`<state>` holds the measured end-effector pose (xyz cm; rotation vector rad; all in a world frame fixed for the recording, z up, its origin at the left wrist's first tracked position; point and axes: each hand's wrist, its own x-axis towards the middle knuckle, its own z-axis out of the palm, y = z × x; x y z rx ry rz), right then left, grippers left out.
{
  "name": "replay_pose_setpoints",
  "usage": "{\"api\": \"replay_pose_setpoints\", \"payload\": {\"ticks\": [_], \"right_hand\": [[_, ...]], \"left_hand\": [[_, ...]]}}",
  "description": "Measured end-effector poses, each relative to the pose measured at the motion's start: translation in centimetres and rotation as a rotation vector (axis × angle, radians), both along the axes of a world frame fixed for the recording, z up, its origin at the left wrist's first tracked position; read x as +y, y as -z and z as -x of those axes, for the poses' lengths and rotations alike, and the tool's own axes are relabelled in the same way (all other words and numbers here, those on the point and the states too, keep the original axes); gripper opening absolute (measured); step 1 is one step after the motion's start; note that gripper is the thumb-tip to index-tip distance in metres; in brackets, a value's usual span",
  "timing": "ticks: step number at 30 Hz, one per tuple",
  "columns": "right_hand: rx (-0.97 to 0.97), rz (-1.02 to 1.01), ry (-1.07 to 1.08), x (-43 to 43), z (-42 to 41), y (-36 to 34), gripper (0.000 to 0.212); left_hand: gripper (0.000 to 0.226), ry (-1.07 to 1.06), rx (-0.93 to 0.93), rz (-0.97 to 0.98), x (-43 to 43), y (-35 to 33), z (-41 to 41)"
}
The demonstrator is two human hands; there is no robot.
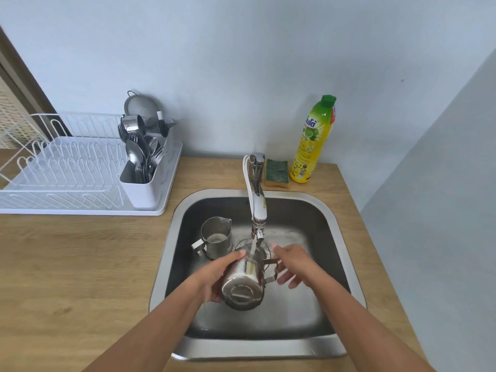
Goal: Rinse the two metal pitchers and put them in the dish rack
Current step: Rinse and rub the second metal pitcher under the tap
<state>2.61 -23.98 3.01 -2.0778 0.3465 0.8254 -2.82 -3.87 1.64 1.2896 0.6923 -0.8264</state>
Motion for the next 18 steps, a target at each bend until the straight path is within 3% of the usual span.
{"api": "replay_pose_setpoints", "payload": {"ticks": [4, 8, 13, 18], "right_hand": [[-0.460, 0.173, -0.078, 0.8, -3.8, -3.0, 0.034], [-0.753, 0.254, -0.284, 2.8, -7.8, -6.5, 0.049], [-0.868, 0.550, -0.550, 4.7, -12.3, -7.7, 0.077], [-0.897, 0.634, -0.624, 4.8, -13.2, -7.3, 0.080]], "left_hand": [[0.057, -0.067, 0.043, 0.047, 0.6, 0.1, -0.2], [0.053, -0.089, 0.077, 0.107, 0.9, 0.3, -0.3], [0.060, -0.096, 0.100, 0.125, 1.3, 0.7, -0.4], [0.061, -0.109, 0.105, 0.142, 1.5, 1.1, -0.5]]}}
